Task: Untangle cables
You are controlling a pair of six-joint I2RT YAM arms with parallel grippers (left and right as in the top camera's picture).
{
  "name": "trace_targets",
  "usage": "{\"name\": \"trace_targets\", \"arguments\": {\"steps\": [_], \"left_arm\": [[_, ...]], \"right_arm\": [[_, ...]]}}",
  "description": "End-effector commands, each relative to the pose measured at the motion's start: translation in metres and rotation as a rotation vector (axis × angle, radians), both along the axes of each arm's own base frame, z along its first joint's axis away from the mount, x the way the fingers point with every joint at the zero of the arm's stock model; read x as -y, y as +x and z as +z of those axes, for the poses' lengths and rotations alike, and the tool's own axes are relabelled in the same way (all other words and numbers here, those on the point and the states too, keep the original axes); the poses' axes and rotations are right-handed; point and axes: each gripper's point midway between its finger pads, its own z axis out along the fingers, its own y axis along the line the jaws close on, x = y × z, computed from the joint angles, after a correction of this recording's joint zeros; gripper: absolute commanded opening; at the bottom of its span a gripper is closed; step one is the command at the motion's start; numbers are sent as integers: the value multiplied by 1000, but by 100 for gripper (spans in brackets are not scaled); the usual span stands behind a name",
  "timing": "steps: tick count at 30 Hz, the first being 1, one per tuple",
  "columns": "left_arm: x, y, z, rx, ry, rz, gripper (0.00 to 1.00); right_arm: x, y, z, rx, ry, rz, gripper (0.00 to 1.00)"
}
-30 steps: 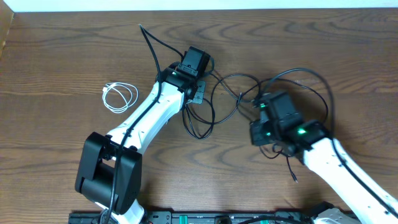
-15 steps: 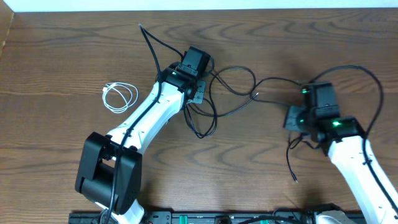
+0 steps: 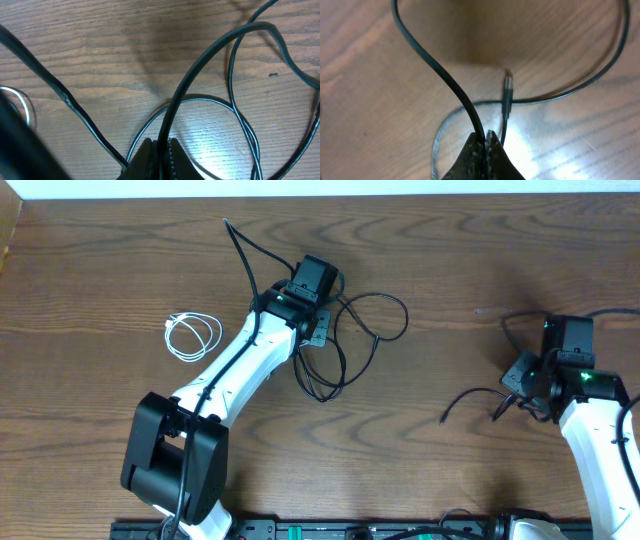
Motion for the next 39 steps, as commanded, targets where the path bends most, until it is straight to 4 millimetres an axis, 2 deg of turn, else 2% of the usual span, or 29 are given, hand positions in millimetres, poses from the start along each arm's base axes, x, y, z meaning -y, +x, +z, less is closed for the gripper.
{"name": "trace_targets", "arguments": {"steps": [1,3,8,17,24,30,35,39], "left_arm": [[-5,1,-2,2,17,18,8],[-5,1,-2,2,17,18,7],[-5,1,-2,2,16,18,8],[-5,1,-2,2,16,18,7],[-4,1,-2,2,16,18,7],[-1,8,5,43,-5,19,7],[12,12,21,81,-88,1,8],[38,-12,11,-48,-220,-76,8]], "right_arm": [[3,-4,3,-9,0,-29,2],[-1,-8,2,-26,22,-20,1],[-29,-10,0,-33,175,35,1],[-50,-17,-9,-56,239,99,1],[-109,-14,-26,22,312,444,1],[-148,-10,-41,121,326,575,1],[-163,-7,-52,184,379,494,1],[-167,-9,-61,217,389,468,1]]}}
